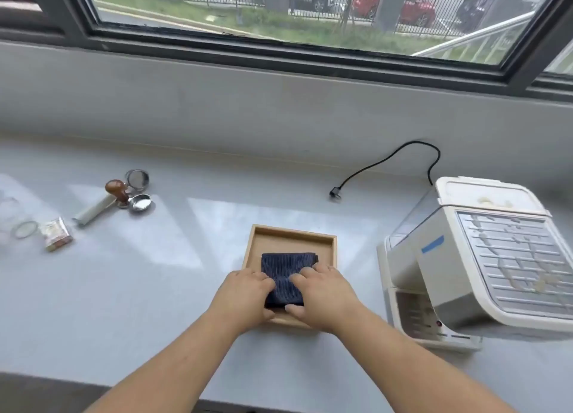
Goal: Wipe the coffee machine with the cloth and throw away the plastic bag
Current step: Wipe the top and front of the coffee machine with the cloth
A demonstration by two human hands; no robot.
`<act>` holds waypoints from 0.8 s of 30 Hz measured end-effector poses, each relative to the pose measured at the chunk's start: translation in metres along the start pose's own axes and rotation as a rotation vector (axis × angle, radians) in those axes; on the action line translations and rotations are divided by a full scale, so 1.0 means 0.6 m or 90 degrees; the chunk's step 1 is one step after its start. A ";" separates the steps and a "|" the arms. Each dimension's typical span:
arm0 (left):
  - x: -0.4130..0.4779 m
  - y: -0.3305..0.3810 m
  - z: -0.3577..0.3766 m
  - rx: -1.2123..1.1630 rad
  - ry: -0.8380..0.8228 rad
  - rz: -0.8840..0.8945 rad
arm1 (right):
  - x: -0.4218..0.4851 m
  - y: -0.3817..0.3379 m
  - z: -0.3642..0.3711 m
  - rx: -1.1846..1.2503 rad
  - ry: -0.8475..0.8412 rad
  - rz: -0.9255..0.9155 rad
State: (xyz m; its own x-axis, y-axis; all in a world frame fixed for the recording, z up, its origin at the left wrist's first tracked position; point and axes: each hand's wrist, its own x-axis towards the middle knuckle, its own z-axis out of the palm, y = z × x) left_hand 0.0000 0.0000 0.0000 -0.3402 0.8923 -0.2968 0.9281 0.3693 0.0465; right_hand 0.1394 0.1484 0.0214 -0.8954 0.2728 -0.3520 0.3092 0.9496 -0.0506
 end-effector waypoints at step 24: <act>0.009 0.007 -0.101 -0.258 0.254 -0.036 | 0.014 0.011 -0.054 0.191 0.157 0.077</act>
State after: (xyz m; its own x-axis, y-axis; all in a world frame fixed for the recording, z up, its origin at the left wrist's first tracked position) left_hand -0.0072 0.0222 0.0560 -0.4917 0.8680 0.0697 0.8013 0.4197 0.4264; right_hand 0.1238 0.1620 0.0486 -0.8855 0.4433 -0.1392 0.4642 0.8310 -0.3064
